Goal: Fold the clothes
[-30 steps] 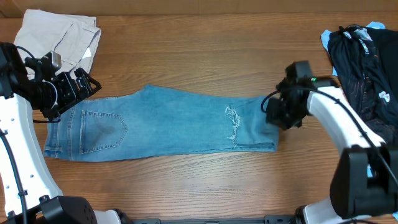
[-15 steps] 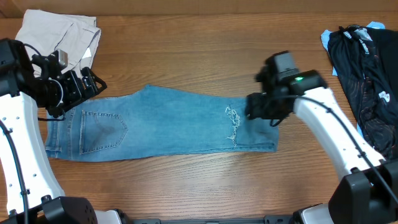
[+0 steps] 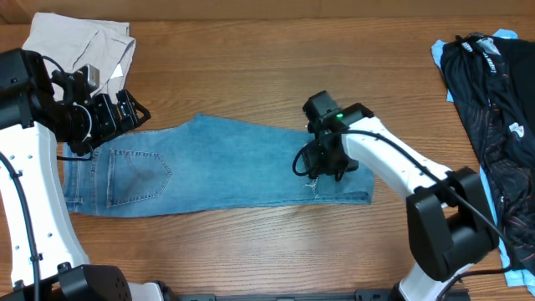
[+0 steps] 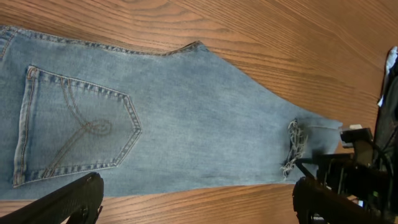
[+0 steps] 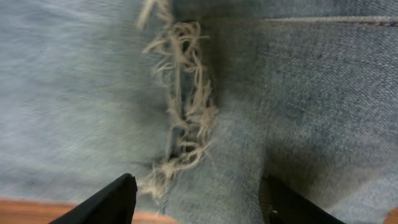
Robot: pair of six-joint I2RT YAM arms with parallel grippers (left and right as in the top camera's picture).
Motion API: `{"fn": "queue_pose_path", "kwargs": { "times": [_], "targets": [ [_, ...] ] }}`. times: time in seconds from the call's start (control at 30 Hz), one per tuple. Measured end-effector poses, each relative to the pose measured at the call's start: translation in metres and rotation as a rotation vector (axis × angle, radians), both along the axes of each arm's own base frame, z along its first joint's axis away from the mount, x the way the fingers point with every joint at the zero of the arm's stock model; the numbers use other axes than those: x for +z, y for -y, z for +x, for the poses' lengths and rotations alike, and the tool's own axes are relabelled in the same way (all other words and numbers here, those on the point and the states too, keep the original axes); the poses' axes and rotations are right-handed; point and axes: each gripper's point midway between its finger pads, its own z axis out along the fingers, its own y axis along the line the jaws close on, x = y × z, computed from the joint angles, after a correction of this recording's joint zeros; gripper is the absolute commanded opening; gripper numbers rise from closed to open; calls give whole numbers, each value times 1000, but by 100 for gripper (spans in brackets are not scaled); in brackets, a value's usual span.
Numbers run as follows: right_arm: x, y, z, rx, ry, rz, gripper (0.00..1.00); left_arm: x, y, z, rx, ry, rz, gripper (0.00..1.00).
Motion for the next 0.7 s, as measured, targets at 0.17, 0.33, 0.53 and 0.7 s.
{"fn": "queue_pose_path", "kwargs": {
  "times": [0.17,0.33,0.53,0.7],
  "targets": [
    [-1,2,7,-9,33,-17,65,0,0,0,1,-2,3,100],
    [-1,-2,10,-13,42,1,64,0,-1,0,1,-1,4,100],
    [-1,-13,10,7,52,23,64,0,-1,0,1,-1,4,100],
    [-16,-13,7,7,18,0,64,0,-1,0,1,-2,4,100]
  ]
}}
